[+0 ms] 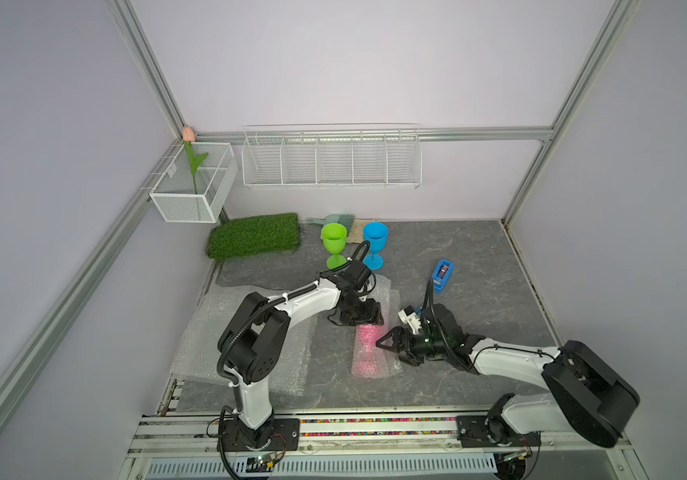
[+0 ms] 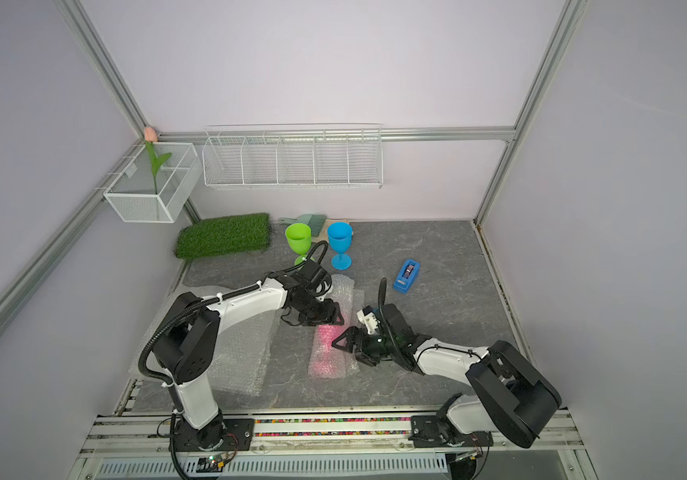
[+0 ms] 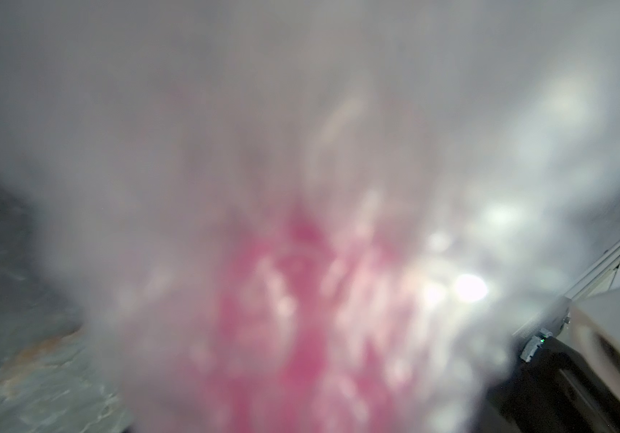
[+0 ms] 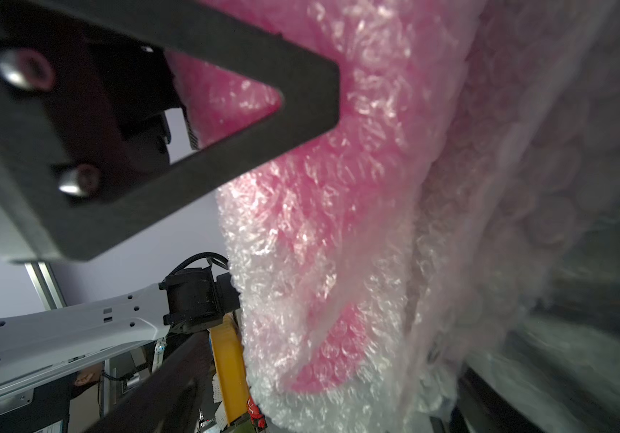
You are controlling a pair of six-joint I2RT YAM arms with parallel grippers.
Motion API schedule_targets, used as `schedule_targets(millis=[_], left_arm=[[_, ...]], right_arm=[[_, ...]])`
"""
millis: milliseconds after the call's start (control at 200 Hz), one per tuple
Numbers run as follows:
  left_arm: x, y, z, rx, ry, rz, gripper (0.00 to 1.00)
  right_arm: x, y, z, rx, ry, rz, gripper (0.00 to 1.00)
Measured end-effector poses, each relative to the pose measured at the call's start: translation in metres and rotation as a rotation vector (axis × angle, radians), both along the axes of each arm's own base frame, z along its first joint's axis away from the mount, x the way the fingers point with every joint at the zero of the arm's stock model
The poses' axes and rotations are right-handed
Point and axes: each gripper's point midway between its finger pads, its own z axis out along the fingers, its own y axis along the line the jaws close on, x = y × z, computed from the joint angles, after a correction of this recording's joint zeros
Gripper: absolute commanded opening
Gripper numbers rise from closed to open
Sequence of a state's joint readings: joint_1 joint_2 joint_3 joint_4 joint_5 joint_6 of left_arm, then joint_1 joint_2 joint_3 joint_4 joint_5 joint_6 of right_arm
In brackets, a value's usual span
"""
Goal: Wrap wine glasses in bubble wrap
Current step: Adjust the bubble wrap at the center of the board.
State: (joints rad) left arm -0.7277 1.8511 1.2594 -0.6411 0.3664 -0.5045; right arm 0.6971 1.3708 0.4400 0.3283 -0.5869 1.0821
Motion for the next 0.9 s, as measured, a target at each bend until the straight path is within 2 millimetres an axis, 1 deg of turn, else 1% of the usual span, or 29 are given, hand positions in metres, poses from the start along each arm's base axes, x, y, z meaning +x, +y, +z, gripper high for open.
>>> schedule_targets(millis=[15,65,190,285,340,540,600,720,790,820,870,905], left_arm=[[0.000,0.000,0.000,0.000,0.000,0.000,0.68],[0.000,0.000,0.000,0.000,0.001,0.001,0.68],[0.000,0.000,0.000,0.001,0.003,0.006,0.67],[0.000,0.000,0.000,0.002,0.002,0.007,0.67],[0.000,0.000,0.000,0.003,0.002,0.008,0.67],[0.000,-0.001,0.001,0.008,-0.002,0.008,0.67],[0.000,-0.001,0.001,0.008,-0.001,0.010,0.67],[0.000,-0.001,0.001,0.009,-0.002,0.011,0.67],[0.000,-0.001,0.001,0.009,-0.004,0.012,0.68],[0.001,0.000,0.001,0.011,-0.006,0.014,0.71],[0.001,0.000,0.002,0.015,-0.012,0.016,0.79],[0.001,0.001,0.002,0.022,-0.016,0.020,0.84]], right_arm=[[0.000,0.001,0.001,-0.003,-0.001,0.002,1.00],[0.000,0.005,0.004,-0.009,-0.002,0.009,0.94],[0.000,0.013,0.012,-0.032,-0.010,0.024,0.68],[0.000,0.012,0.011,-0.069,-0.010,0.028,0.54],[-0.001,0.011,0.008,-0.091,-0.011,0.032,0.50],[-0.003,0.007,-0.004,-0.146,0.016,0.030,0.48],[-0.003,0.008,-0.007,-0.156,0.022,0.033,0.43],[-0.002,0.011,-0.008,-0.164,0.025,0.037,0.26],[-0.002,0.011,-0.008,-0.172,0.022,0.035,0.18],[-0.001,0.010,-0.009,-0.178,0.019,0.036,0.15],[-0.001,0.008,-0.010,-0.192,0.015,0.038,0.09],[-0.001,0.008,-0.010,-0.201,0.013,0.040,0.07]])
